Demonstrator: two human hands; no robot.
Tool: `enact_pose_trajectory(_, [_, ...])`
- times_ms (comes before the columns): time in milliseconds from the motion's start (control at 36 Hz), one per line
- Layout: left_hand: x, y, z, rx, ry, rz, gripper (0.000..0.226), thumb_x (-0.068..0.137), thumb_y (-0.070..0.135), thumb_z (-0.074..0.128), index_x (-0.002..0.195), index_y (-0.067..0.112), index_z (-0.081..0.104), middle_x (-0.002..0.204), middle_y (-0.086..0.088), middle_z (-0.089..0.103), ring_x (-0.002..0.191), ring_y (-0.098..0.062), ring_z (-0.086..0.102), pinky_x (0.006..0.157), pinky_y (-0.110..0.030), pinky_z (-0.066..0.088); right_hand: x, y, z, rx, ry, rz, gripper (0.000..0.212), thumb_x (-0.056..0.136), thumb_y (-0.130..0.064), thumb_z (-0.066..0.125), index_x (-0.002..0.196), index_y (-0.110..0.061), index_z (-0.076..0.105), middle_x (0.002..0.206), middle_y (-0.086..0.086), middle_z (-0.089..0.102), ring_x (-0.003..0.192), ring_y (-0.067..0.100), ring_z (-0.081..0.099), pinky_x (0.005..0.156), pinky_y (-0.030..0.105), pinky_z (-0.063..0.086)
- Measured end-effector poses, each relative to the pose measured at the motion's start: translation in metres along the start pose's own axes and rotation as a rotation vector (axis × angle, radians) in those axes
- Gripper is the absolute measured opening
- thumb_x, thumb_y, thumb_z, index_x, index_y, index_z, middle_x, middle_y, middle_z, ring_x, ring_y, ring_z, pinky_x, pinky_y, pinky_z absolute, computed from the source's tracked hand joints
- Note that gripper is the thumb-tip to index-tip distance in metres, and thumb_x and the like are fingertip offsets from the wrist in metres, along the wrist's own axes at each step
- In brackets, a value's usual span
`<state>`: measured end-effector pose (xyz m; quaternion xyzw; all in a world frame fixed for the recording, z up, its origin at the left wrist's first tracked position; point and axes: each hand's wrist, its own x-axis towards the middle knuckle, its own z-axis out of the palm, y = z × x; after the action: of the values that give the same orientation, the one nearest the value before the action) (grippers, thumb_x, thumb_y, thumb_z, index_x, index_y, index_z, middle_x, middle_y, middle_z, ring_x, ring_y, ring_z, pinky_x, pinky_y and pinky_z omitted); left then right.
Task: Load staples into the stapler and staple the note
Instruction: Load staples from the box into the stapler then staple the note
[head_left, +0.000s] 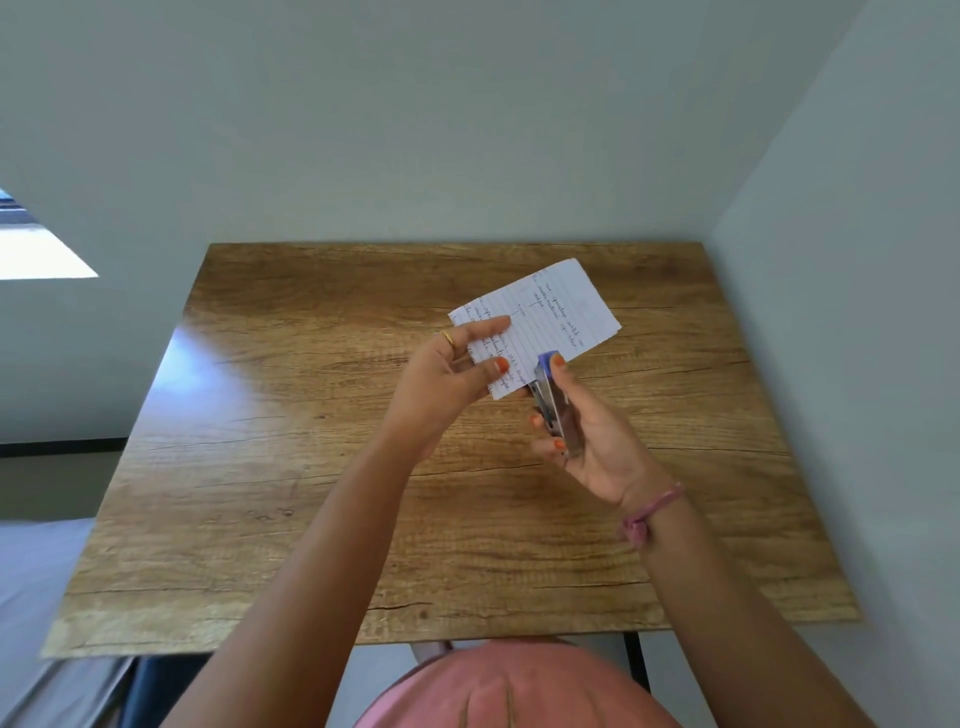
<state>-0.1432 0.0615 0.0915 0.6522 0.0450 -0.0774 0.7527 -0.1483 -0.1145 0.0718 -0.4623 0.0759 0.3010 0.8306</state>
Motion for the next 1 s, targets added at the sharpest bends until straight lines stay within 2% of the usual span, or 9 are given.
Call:
enact_pose_trajectory(83, [0.0,0.001,0.003,-0.008,0.0,-0.025,0.04,0.085,0.001,0.067,0.115,0.027,0.067,0.091,0.009,0.074,0.08,-0.011,0.068,0.072,-0.024,0.057,0.001,-0.001,0.002,-0.01,0.021,0.0,0.046,0.084,-0.04,0.066,0.12,-0.012,0.062,0.081,0.0,0.068,0.066,0.009,0.059,0.05,0.02,0.047])
enact_pose_trajectory(167, [0.0,0.001,0.005,-0.01,0.008,-0.039,0.04,0.085,0.001,0.067,0.114,0.027,0.067,0.101,0.0,0.072,0.085,-0.016,0.068,0.075,-0.029,0.058,0.001,0.002,0.003,-0.007,0.031,0.005,0.039,0.08,-0.034,0.069,0.112,-0.011,0.066,0.082,0.0,0.066,0.071,0.011,0.061,0.056,0.023,0.051])
enact_pose_trajectory(278, [-0.001,0.002,0.006,0.019,0.002,-0.031,0.039,0.087,0.0,0.066,0.116,0.025,0.065,0.098,0.0,0.072,0.079,-0.01,0.07,0.065,-0.019,0.054,0.0,0.004,0.004,-0.025,0.044,0.013,0.043,0.075,-0.032,0.073,0.112,-0.012,0.065,0.086,0.0,0.069,0.074,0.011,0.065,0.061,0.025,0.053])
enact_pose_trajectory(361, [-0.003,0.002,0.004,0.028,0.0,-0.029,0.039,0.087,-0.002,0.064,0.117,0.023,0.065,0.1,0.0,0.072,0.081,-0.01,0.071,0.065,-0.019,0.054,0.0,0.005,0.006,-0.051,0.044,0.024,0.049,0.075,-0.033,0.073,0.118,-0.011,0.063,0.089,0.0,0.07,0.077,0.011,0.065,0.062,0.023,0.052])
enact_pose_trajectory(444, [-0.004,0.002,0.003,0.03,0.002,-0.021,0.039,0.087,-0.002,0.065,0.117,0.023,0.065,0.093,0.006,0.073,0.08,-0.009,0.07,0.066,-0.018,0.054,-0.001,0.004,0.007,-0.064,0.047,0.034,0.045,0.076,-0.033,0.071,0.115,-0.013,0.064,0.089,-0.002,0.072,0.076,0.01,0.066,0.062,0.023,0.051])
enact_pose_trajectory(667, [-0.008,0.001,0.003,0.043,0.011,-0.003,0.04,0.087,-0.002,0.064,0.119,0.021,0.064,0.108,-0.006,0.071,0.089,-0.017,0.07,0.075,-0.027,0.057,-0.001,0.004,0.006,-0.05,0.06,0.053,0.041,0.075,-0.032,0.073,0.112,-0.014,0.066,0.09,-0.001,0.073,0.076,0.01,0.067,0.062,0.022,0.051])
enact_pose_trajectory(806, [-0.008,-0.001,0.004,0.009,0.016,0.001,0.039,0.087,-0.003,0.064,0.119,0.02,0.065,0.109,-0.004,0.071,0.09,-0.019,0.071,0.073,-0.028,0.057,-0.001,0.002,0.007,-0.072,0.075,0.054,0.036,0.076,-0.031,0.073,0.108,-0.015,0.067,0.09,-0.002,0.074,0.076,0.009,0.068,0.061,0.022,0.051])
enact_pose_trajectory(917, [-0.009,-0.004,0.005,-0.066,0.027,-0.01,0.035,0.084,0.009,0.07,0.117,0.02,0.066,0.109,-0.004,0.071,0.095,-0.023,0.07,0.08,-0.039,0.058,0.0,0.003,0.01,-0.077,0.089,0.042,0.035,0.075,-0.031,0.074,0.106,-0.018,0.068,0.091,-0.002,0.074,0.079,0.009,0.069,0.064,0.023,0.049])
enact_pose_trajectory(1000, [-0.015,-0.006,0.01,-0.158,0.004,-0.005,0.051,0.071,0.024,0.081,0.118,0.021,0.063,0.113,-0.002,0.069,0.101,-0.023,0.069,0.077,-0.04,0.059,0.0,0.004,0.014,-0.104,0.091,0.022,0.031,0.073,-0.033,0.075,0.101,-0.02,0.072,0.091,-0.003,0.073,0.082,0.01,0.068,0.064,0.024,0.047])
